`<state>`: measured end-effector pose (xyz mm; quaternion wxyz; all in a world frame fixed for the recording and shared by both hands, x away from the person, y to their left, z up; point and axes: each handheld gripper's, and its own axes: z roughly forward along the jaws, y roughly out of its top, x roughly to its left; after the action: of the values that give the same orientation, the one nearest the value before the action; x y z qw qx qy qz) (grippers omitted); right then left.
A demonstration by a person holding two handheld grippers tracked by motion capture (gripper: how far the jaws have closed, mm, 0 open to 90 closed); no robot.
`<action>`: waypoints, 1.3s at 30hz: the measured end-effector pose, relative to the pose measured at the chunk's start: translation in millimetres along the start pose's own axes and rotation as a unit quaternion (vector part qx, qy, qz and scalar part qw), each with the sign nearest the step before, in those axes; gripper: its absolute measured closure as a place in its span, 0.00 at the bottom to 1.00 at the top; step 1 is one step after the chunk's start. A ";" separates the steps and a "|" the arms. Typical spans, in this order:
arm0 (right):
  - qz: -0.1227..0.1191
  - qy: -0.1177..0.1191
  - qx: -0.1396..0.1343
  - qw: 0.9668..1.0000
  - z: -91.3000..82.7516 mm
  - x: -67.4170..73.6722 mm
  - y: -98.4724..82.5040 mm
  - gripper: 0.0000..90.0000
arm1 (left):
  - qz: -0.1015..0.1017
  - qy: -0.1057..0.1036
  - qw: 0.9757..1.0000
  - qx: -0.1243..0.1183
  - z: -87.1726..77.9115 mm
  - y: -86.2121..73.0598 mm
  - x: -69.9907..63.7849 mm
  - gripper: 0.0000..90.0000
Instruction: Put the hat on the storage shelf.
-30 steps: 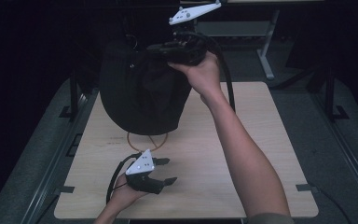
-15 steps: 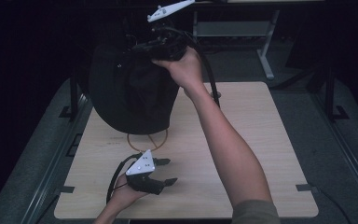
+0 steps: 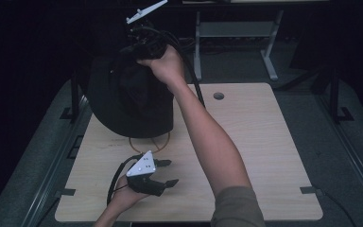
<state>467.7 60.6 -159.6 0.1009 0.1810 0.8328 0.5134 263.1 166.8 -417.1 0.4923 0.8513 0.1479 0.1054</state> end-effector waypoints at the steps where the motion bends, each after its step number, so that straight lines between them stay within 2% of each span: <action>1: 0.000 0.000 0.000 1.000 0.0 0.0 0.0 0.97 | 0.000 0.000 1.000 0.000 0.0 0.0 0.0 0.36; 10: 0.004 0.000 0.009 1.000 14.2 -2.9 1.7 0.97 | 0.001 -0.001 1.000 0.004 2.3 0.3 -1.6 0.36; 22: 0.001 -0.002 0.036 0.999 35.1 -2.1 -0.4 0.96 | 0.002 -0.005 1.000 0.003 3.0 0.8 -2.0 0.36; 23: -0.005 -0.005 0.043 0.999 38.3 -1.4 -1.3 0.95 | 0.003 -0.004 1.000 0.004 2.8 1.0 -2.1 0.36; 25: -0.001 -0.005 0.044 0.999 39.7 -1.4 -1.9 0.92 | 0.001 -0.006 1.000 0.005 2.6 1.0 -2.1 0.36; 26: 0.014 0.007 0.041 0.999 41.4 -2.7 -5.3 0.73 | 0.000 -0.008 1.000 0.005 2.7 0.8 -2.2 0.36; 29: 0.018 0.002 0.041 0.999 40.4 -3.5 -9.5 0.68 | 0.007 -0.008 1.000 0.010 4.1 0.9 -3.7 0.36; 31: 0.029 0.006 0.033 0.999 34.8 -7.7 -18.3 0.58 | 0.005 -0.009 1.000 0.009 5.0 0.9 -3.7 0.36; 33: 0.032 0.009 0.029 0.999 31.4 -8.8 -21.4 0.57 | 0.005 -0.010 1.000 0.010 5.6 1.0 -4.1 0.36; 34: 0.046 0.016 0.024 0.999 22.8 -10.0 -27.5 0.53 | 0.007 -0.010 1.000 0.013 6.0 1.1 -4.4 0.36; 39: 0.054 0.014 0.013 0.998 7.0 -13.4 -38.4 0.49 | 0.002 -0.011 1.000 0.012 6.9 0.4 -4.6 0.36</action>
<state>474.9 45.3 -197.2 0.0588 0.2192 0.8298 0.5097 261.1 159.4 -420.3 0.4835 0.8585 0.1416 0.0954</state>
